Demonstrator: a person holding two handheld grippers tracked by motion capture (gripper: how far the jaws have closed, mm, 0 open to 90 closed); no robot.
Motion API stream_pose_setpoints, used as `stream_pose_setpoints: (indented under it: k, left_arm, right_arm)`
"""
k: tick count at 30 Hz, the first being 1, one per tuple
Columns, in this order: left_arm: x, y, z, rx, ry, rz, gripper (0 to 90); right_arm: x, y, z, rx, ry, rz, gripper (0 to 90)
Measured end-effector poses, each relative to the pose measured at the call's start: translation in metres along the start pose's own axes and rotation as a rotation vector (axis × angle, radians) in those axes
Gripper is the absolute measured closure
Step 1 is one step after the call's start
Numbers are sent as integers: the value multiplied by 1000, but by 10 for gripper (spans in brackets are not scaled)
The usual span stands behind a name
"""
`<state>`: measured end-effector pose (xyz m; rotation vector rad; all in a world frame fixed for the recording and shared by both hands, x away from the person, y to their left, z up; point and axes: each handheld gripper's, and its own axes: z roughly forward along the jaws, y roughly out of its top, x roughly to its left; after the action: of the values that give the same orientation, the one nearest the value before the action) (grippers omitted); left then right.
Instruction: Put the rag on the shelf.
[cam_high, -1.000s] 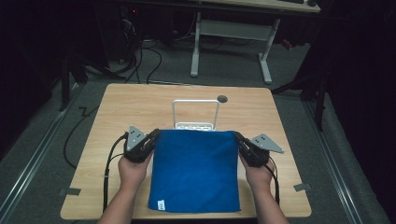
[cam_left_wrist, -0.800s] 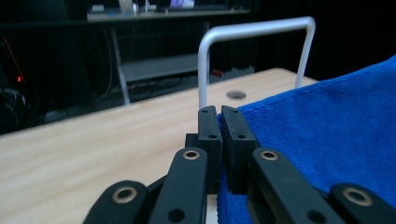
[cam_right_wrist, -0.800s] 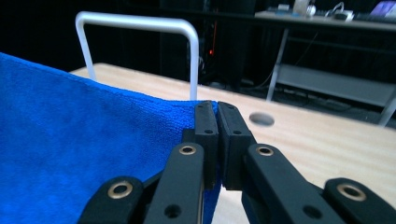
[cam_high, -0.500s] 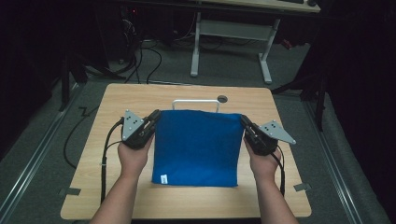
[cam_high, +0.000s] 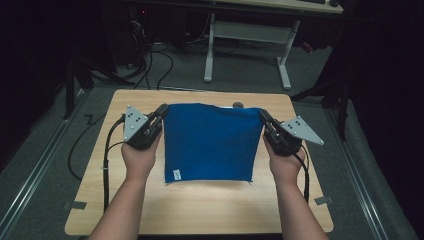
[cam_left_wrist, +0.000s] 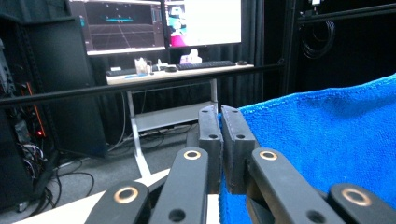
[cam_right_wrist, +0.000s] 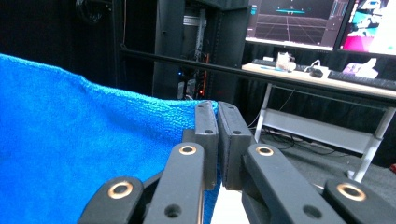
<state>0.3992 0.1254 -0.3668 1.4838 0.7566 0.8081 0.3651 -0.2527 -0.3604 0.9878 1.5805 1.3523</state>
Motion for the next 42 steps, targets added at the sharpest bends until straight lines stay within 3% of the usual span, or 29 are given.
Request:
stream_pose_setpoints:
  k: [11, 19, 23, 26, 32, 42]
  left_arm:
    - [5, 17, 4, -26, 4, 10, 878]
    - [16, 23, 22, -13, -9, -23, 878]
    - [24, 20, 37, 24, -4, -20, 877]
    - [32, 20, 46, 23, -1, -41, 877]
    - [39, 24, 62, 20, 27, -32, 877]
    - [57, 45, 83, 21, 71, 24, 876]
  right_arm:
    - [-5, 17, 3, -28, -5, 5, 879]
    - [-8, 28, 11, -36, -8, 3, 882]
    - [-16, 34, 24, -23, -15, 20, 881]
    - [-22, 35, 33, -13, -19, 24, 881]
    - [-30, 40, 57, 5, -33, 36, 881]
    - [-34, 60, 92, 21, -65, -16, 881]
